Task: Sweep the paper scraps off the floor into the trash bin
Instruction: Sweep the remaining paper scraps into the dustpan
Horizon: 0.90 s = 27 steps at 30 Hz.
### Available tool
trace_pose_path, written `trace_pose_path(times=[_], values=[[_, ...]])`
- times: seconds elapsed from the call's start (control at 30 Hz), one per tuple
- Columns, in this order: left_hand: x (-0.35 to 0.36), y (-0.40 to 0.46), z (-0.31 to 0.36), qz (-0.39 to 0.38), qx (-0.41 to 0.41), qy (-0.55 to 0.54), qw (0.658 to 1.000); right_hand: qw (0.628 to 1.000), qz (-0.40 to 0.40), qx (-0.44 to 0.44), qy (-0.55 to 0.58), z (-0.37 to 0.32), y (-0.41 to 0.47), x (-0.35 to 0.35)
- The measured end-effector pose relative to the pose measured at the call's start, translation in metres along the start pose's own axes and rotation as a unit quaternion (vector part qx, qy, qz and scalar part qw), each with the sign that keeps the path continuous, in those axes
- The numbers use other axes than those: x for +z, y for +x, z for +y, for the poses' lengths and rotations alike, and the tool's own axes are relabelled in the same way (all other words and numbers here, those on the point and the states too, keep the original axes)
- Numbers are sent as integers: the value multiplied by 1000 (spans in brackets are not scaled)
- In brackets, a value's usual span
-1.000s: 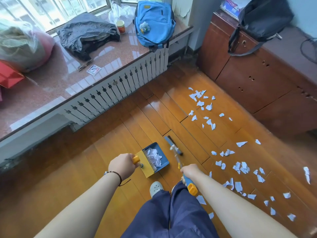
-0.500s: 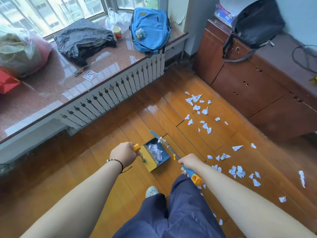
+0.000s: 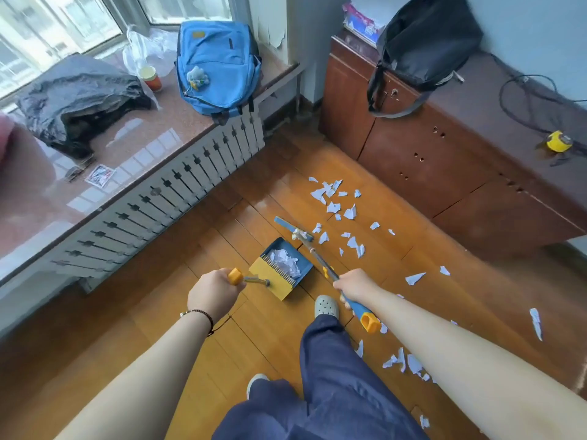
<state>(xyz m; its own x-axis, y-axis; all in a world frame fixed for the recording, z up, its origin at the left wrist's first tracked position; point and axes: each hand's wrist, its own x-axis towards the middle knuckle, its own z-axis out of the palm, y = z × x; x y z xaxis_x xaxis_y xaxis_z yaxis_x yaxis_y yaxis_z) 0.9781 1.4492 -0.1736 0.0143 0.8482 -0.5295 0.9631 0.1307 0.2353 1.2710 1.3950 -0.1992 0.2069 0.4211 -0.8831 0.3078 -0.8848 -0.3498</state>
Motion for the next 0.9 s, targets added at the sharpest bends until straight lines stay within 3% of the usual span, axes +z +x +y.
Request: trace_pose_path(times=[0.37,0.57,0.67,0.9], values=[[-10,91,128,-18,-42,-25,999,999,25,14,41,-57,81,-141],[-11,116,170,-30,-66,-13,997,994,13,76,76,-74,126,-150],[-11,127,187,-42,-73,-2,996,992,-31,101,68,-80,130,-133],[-18,144,212,-45,-77,8,996,989,-95,88,74,-95,108,-155]])
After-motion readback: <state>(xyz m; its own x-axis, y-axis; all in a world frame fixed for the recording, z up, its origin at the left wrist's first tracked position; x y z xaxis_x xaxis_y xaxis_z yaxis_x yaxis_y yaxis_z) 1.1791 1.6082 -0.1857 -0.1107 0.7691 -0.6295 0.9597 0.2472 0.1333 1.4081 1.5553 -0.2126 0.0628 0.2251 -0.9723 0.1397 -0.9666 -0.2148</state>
